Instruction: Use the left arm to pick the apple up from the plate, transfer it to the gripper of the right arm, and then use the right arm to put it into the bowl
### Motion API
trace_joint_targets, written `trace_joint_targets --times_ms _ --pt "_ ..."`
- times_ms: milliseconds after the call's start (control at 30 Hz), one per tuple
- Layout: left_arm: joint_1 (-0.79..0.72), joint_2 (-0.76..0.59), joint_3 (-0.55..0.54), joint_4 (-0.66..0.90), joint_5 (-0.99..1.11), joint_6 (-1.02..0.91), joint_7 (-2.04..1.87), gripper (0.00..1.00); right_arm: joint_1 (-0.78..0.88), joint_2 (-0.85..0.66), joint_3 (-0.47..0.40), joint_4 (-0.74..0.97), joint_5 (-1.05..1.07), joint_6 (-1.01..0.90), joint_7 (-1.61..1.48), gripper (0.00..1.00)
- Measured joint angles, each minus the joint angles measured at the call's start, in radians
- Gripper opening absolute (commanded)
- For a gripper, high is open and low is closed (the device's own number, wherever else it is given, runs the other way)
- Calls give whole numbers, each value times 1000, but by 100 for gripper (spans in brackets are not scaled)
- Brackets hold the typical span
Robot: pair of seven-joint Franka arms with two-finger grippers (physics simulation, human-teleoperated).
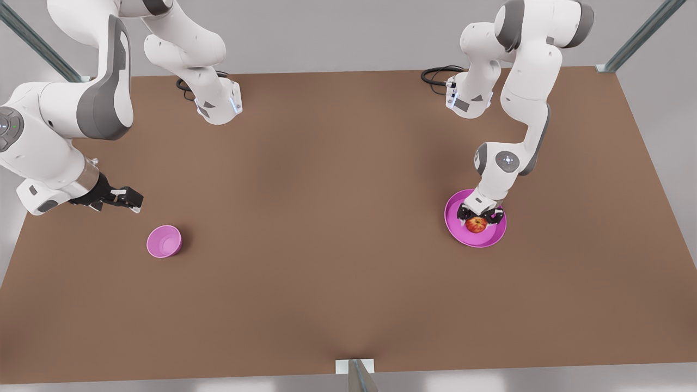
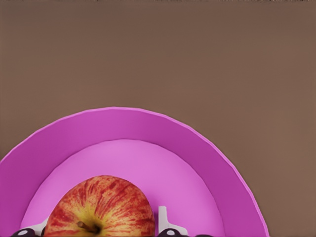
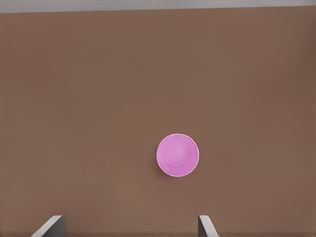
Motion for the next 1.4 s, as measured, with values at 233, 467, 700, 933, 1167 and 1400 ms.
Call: trace_joint_targets --times_ms 233,467,700,933,1167,1400 --pt "0 6 0 -8 2 29 2 79 -2 3 0 0 0 -1 1 100" --pt "3 -40 2 -8 1 37 12 74 -3 4 1 0 0 -1 2 100" --pt "-4 -102 -188 257 -159 -130 8 74 14 9 10 -1 32 -1 4 100" --pt "34 -78 -342 605 -650 -530 69 74 -1 240 3 31 732 25 -5 100" --pt "10 86 -424 807 -1145 -829 395 78 18 458 9 35 1322 67 -177 100" --pt "-87 195 -442 940 -1399 -897 835 73 109 404 46 -105 1420 171 -349 100"
